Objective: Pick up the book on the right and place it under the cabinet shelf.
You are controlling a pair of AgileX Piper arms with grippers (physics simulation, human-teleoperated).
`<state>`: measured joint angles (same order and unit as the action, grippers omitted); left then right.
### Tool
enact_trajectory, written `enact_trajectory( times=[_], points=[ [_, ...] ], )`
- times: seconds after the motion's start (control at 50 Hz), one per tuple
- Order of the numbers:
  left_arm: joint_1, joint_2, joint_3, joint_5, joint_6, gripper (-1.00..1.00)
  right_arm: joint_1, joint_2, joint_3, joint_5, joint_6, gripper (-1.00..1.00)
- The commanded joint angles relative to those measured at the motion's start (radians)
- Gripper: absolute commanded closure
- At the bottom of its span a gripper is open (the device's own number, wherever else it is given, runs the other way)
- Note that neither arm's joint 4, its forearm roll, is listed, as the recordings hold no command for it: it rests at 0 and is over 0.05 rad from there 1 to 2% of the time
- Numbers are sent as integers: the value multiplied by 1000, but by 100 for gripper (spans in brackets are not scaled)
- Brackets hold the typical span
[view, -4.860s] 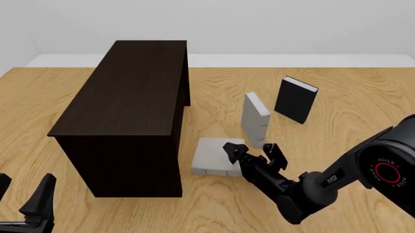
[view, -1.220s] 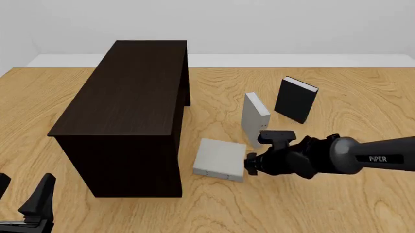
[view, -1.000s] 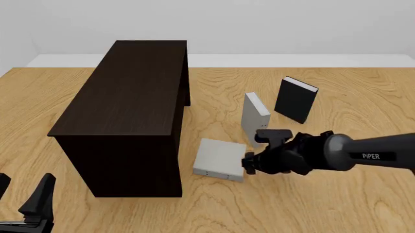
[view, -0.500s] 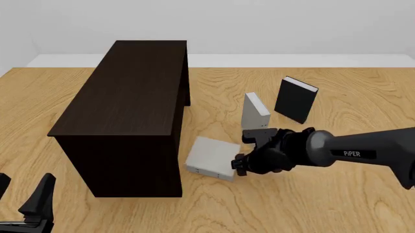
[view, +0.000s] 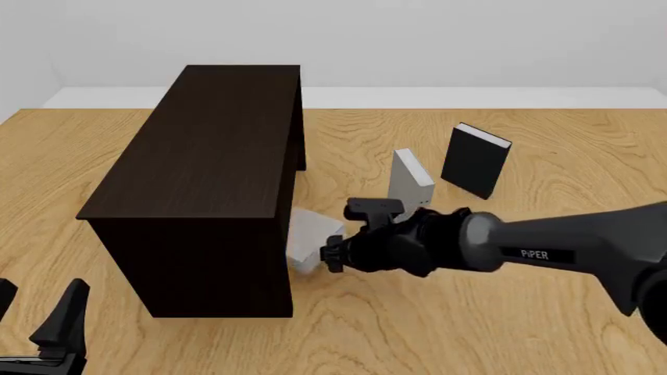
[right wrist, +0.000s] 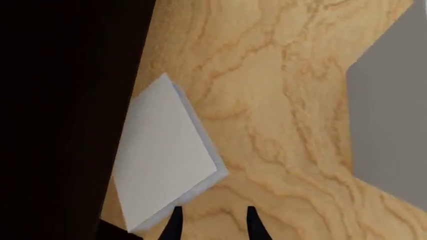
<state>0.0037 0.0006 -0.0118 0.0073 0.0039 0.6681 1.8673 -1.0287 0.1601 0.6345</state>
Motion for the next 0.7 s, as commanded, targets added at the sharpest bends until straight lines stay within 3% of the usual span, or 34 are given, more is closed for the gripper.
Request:
enact_trajectory(
  times=[0.02, 0.38, 0.7],
  points=[
    [0, 0, 3, -3, 0, -100, 78, 37, -61, -132, -10, -100],
    [0, 0, 3, -3, 0, -100, 110, 95, -119, -138, -2, -100],
    [0, 0, 3, -3, 0, -100, 102, 87, -101, -155, -5, -100]
  ],
)
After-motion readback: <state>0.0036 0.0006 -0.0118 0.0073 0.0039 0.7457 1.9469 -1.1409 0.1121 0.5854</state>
